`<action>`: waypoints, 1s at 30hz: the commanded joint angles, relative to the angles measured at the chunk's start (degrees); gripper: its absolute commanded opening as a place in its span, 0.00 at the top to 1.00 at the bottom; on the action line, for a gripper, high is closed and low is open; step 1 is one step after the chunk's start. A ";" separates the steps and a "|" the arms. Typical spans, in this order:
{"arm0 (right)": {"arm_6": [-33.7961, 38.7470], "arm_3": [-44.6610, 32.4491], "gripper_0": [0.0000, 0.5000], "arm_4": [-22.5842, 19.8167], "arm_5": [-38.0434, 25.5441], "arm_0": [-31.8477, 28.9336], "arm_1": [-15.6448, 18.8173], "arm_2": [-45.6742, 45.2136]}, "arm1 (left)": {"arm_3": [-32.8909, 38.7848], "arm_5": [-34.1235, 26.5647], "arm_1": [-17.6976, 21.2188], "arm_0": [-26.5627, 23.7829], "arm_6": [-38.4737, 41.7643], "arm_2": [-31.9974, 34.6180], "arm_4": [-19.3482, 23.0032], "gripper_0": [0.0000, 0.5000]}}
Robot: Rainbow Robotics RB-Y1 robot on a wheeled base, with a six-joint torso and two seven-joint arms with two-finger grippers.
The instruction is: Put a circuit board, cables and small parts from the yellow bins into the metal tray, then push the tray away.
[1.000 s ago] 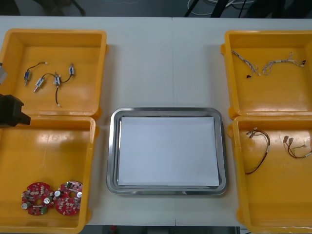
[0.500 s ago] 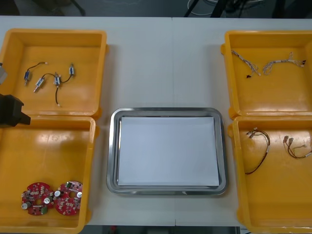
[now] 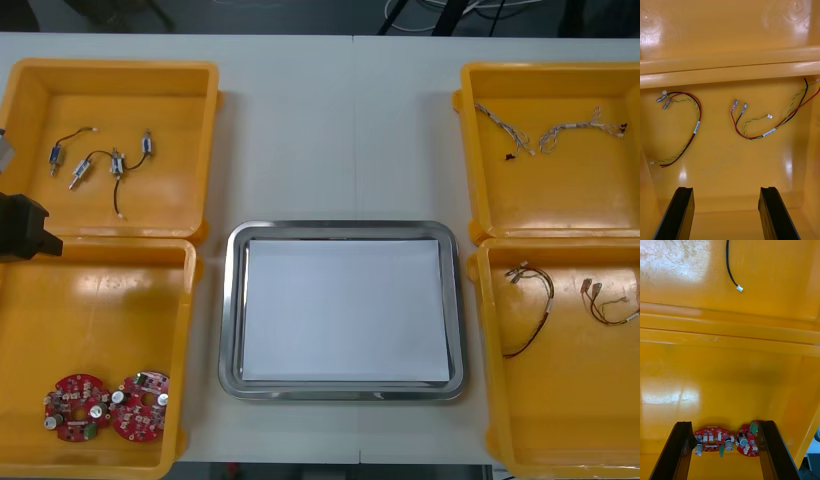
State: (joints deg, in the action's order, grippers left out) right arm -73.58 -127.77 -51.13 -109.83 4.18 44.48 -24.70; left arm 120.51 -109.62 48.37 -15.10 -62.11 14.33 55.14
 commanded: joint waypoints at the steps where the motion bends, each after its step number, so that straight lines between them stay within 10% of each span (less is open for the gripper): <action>1: -2.35 -1.07 0.00 -0.20 -0.17 -0.58 2.28 -0.18 | 1.74 -0.38 2.69 1.04 -5.83 1.32 -0.47 0.00; 30: -2.35 -1.07 0.00 -0.20 -0.17 -0.58 2.28 -0.18 | 1.74 -0.38 2.69 1.04 -5.83 1.32 -0.47 0.00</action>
State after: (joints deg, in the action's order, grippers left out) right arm -73.58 -127.77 -51.13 -109.83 4.18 44.48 -24.70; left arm 120.51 -109.62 48.37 -15.10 -62.11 14.33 55.14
